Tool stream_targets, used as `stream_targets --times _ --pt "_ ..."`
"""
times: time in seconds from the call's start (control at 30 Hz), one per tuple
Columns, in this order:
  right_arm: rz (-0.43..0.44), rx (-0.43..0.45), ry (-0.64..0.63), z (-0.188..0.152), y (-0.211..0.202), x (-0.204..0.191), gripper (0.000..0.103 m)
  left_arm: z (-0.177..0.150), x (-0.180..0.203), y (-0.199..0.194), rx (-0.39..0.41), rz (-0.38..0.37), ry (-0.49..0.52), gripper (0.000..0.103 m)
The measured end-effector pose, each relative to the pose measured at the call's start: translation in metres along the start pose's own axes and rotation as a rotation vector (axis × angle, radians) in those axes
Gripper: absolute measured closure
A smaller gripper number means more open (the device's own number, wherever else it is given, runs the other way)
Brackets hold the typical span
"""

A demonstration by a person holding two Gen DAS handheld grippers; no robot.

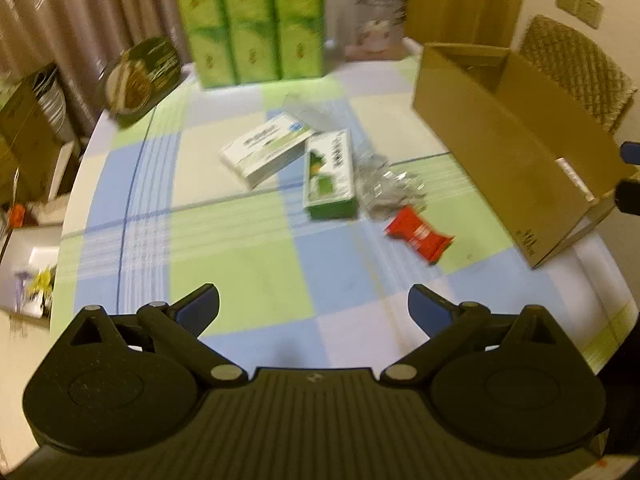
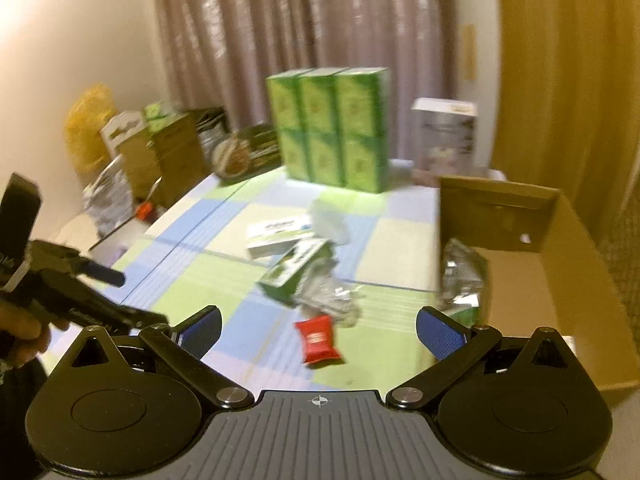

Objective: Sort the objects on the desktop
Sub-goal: 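Move both tools back over the items on the tablecloth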

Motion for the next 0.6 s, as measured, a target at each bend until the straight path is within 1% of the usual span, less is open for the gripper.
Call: stream_targets --times 0.1,0.27,0.6 --pt "0.011 -0.044 -0.013 -0.011 0.016 -0.005 0.002 -0.010 -0.010 0.007 -0.014 0.005 -0.015 0.004" --pt "0.014 -0.106 -0.005 -0.030 0.039 -0.005 0.002 -0.018 -0.017 0.013 -0.016 0.008 -0.011 0.004" --pt "0.043 -0.168 -0.011 -0.041 0.079 0.001 0.002 -0.024 -0.016 0.039 -0.042 -0.011 -0.001 0.004"
Point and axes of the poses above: each gripper's, at about its wrist camera, not at the fingertips, and y roughly the way its jaws point, x to its right, z to its top, the point moved 4 cm from there along y, roughly the way its jaws point, and after that the axes turned 15 degrees about z, right-handed, at the moved point
